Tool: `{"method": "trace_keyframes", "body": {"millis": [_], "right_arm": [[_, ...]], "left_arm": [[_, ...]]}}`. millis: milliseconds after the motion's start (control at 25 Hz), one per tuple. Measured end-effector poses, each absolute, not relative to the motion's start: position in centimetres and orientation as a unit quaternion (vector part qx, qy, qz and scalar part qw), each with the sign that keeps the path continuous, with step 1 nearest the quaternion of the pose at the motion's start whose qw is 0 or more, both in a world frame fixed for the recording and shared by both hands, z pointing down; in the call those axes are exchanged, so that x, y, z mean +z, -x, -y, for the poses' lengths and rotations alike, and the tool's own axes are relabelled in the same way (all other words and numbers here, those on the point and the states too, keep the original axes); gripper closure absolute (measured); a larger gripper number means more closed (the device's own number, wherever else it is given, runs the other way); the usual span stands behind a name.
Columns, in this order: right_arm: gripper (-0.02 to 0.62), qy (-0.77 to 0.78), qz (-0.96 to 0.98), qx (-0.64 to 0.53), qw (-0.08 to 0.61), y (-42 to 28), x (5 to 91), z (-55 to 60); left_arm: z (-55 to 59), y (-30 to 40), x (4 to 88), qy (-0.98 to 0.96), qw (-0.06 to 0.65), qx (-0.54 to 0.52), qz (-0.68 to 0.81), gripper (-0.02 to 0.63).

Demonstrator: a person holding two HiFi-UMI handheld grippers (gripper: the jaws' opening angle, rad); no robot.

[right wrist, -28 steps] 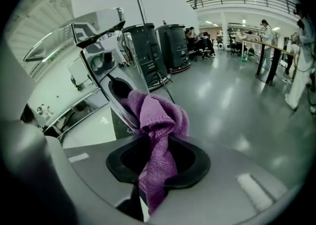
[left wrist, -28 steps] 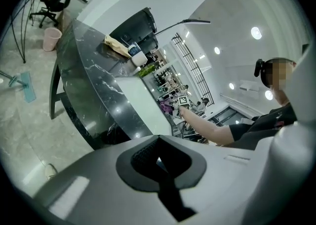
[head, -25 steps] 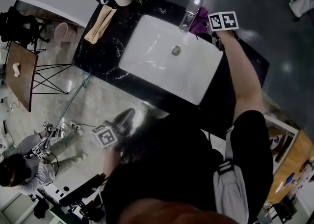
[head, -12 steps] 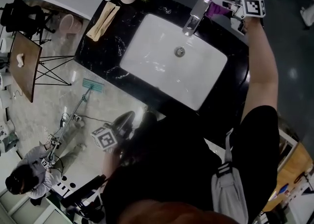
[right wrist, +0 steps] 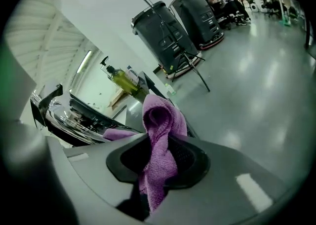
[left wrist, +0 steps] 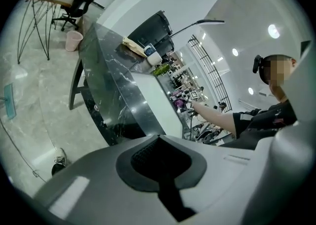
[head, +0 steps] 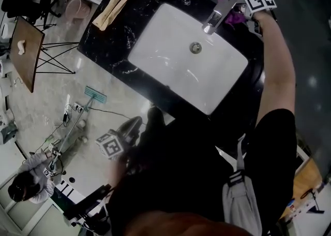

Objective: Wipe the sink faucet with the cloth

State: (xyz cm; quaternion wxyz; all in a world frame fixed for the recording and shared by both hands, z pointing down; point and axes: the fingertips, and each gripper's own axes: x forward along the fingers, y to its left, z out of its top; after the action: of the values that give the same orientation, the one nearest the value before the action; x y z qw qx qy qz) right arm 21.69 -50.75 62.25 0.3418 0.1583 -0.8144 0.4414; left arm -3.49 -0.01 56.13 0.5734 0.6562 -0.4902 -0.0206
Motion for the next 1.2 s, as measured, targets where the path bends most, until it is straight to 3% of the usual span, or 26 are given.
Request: {"method": "trace_keyframes", "body": {"millis": [120,440,600,960,1200], "right_arm": [[0.491,-0.164,0.822,0.440,0.322,-21.6,61.4,50.9],[0.491,-0.245,0.862,0.428,0.117,-26.1,51.6,48.8],[0.491,-0.183,0.899,0.397,0.019,-24.1,45.9,43.0],[0.491,-0.256,0.899,0.351,0.048,-17.9,40.2,24.9],[0.491,-0.244,0.891,0.382,-0.017,-9.7,40.7,11.8]], "left_arm": [[0.2,3.4,56.1,-0.662,0.571,-0.020,0.485,0.604],[2.5,4.6,55.9,-0.712,0.546,-0.039,0.439,0.604],[2.7,5.8,54.6,-0.742,0.530,-0.036,0.409,0.604],[3.2,7.5,51.1,-0.798,0.502,-0.051,0.330,0.604],[3.8,7.0,48.5,-0.840,0.475,-0.069,0.253,0.599]]}}
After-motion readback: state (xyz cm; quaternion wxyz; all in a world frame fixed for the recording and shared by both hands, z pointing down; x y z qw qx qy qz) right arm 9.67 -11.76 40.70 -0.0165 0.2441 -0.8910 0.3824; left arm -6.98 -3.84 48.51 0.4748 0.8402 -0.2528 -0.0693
